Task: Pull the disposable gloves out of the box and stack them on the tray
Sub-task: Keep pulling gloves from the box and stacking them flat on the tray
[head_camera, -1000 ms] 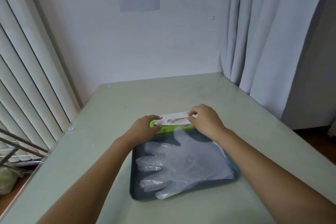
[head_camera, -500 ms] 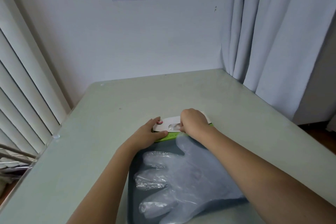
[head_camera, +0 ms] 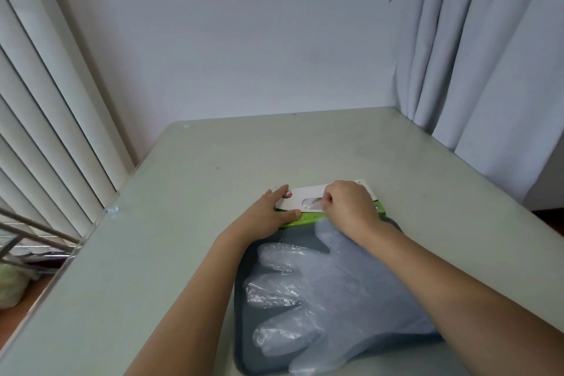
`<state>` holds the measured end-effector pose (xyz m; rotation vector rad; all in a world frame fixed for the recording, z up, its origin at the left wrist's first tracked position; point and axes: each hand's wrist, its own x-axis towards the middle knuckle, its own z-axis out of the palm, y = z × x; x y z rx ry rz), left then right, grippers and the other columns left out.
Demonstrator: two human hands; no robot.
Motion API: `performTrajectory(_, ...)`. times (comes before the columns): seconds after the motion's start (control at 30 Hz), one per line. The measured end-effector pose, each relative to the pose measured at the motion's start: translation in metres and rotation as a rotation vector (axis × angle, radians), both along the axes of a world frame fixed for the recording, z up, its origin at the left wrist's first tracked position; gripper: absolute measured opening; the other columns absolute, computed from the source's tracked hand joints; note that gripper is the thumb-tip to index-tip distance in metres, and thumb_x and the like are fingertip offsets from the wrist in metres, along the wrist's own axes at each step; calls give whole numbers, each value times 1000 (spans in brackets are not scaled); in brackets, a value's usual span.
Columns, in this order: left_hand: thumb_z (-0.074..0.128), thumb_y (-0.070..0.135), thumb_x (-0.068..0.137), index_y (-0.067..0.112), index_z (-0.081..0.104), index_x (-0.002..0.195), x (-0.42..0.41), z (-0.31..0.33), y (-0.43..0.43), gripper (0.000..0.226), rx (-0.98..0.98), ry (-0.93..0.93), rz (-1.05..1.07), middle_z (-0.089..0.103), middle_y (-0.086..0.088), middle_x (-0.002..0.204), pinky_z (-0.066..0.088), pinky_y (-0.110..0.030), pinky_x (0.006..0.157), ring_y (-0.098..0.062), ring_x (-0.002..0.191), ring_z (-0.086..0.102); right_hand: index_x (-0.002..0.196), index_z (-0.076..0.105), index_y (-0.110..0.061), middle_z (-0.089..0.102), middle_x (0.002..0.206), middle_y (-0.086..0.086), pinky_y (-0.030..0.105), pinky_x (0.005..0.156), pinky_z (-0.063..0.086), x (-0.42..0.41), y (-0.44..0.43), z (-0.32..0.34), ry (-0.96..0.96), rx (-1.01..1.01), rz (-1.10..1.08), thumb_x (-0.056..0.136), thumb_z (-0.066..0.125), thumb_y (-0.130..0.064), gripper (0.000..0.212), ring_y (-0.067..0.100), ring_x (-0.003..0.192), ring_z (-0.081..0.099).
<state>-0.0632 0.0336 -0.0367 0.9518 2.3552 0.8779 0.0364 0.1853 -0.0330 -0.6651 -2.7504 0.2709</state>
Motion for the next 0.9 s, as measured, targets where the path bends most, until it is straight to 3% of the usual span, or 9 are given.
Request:
performTrajectory(0.2,55,41,95,32,20,152,1,0,2,67,-20,35,-31,23,-8,158,20,-30,111,-19,146,19,72,67,-7,59,76,-2,26,64,35,7,3,0,267,-187,120,81,63,-4,11,18,73,55)
performTrajectory(0.4,54,42,95,39,23,150,-5,-7,7,64,-54,52,-43,20,-8,159,14,-37,117,-22,149,9,77,66,-8,62,79,-3,8,73,34,10,-4,16,298,-58,435,86,64,-6,9,9,77,47)
performTrajectory(0.6,52,42,96,40,22,150,-5,-6,9,62,-82,57,-56,19,-11,159,13,-39,116,-24,149,7,81,63,-6,59,82,-3,14,71,36,13,1,29,424,-89,370,88,61,-5,8,12,80,50)
performTrajectory(0.7,52,38,97,38,28,149,-3,0,11,58,-98,54,-72,18,-17,158,16,-41,117,-27,149,6,83,63,-5,61,84,3,23,74,42,12,6,52,646,-119,257,88,60,-3,6,14,79,54)
performTrajectory(0.8,54,33,97,35,22,152,2,9,10,64,-101,36,-76,15,-17,159,11,-39,117,-22,149,-1,86,62,-10,63,87,0,12,72,41,15,2,90,800,-222,199,91,59,-8,6,10,80,56)
performTrajectory(0.9,57,32,95,30,24,152,3,17,8,66,-122,38,-74,27,-4,157,18,-31,114,-20,146,19,84,57,-17,62,82,-9,9,71,40,23,-8,119,807,-387,213,92,56,-9,11,6,77,56)
